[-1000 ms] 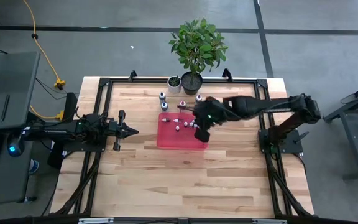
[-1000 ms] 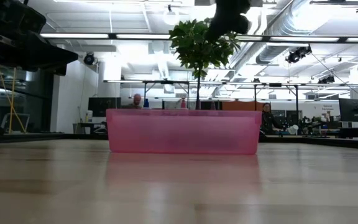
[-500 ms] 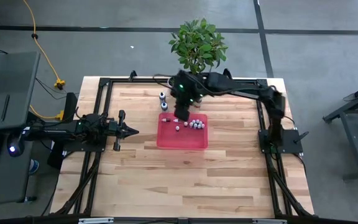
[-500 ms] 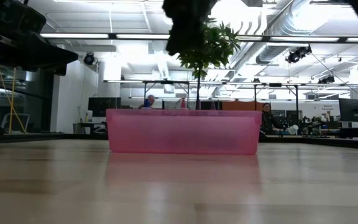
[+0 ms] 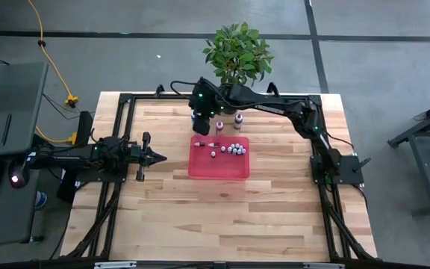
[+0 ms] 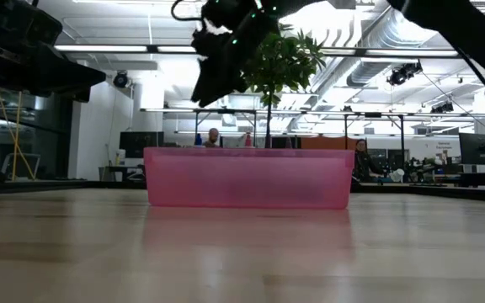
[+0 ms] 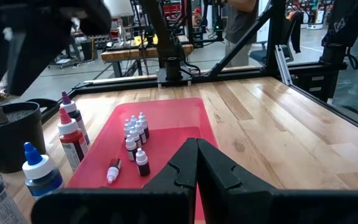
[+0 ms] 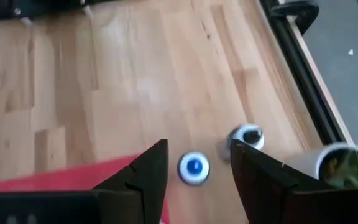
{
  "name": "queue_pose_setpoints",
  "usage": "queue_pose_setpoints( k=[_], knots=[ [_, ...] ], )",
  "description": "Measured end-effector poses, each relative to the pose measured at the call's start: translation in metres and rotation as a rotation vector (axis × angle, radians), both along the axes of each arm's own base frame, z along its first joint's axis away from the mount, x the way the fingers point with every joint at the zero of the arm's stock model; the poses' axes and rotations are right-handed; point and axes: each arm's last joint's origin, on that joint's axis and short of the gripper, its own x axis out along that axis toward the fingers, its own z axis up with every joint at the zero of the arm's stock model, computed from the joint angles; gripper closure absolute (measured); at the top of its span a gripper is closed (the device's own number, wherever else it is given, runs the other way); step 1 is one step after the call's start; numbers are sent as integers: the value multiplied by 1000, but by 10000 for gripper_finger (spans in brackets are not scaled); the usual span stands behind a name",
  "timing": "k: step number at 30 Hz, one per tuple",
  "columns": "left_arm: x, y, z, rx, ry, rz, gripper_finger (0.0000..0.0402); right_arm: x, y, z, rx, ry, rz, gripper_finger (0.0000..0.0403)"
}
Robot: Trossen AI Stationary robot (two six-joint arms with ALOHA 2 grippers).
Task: Pick & Place food coloring
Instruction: Put the large black food coloring bottle into the pink container
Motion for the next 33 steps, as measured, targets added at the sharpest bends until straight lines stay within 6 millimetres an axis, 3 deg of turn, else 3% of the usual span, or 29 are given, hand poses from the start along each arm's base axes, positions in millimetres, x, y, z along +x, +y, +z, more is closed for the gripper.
queue_pose_setpoints(
  k=[8,20,25,33],
  knots=[
    [0,0,0,0,0,0,401,7,-18,-18,-51,5,-104,209],
    [0,0,0,0,0,0,401,14,-40,-48,130,-22,-336,183],
    [0,0,0,0,0,0,401,15,-42,-51,237,-61,-484,175],
    [0,0,0,0,0,0,401,20,-45,-56,263,-108,-580,173]
  ],
)
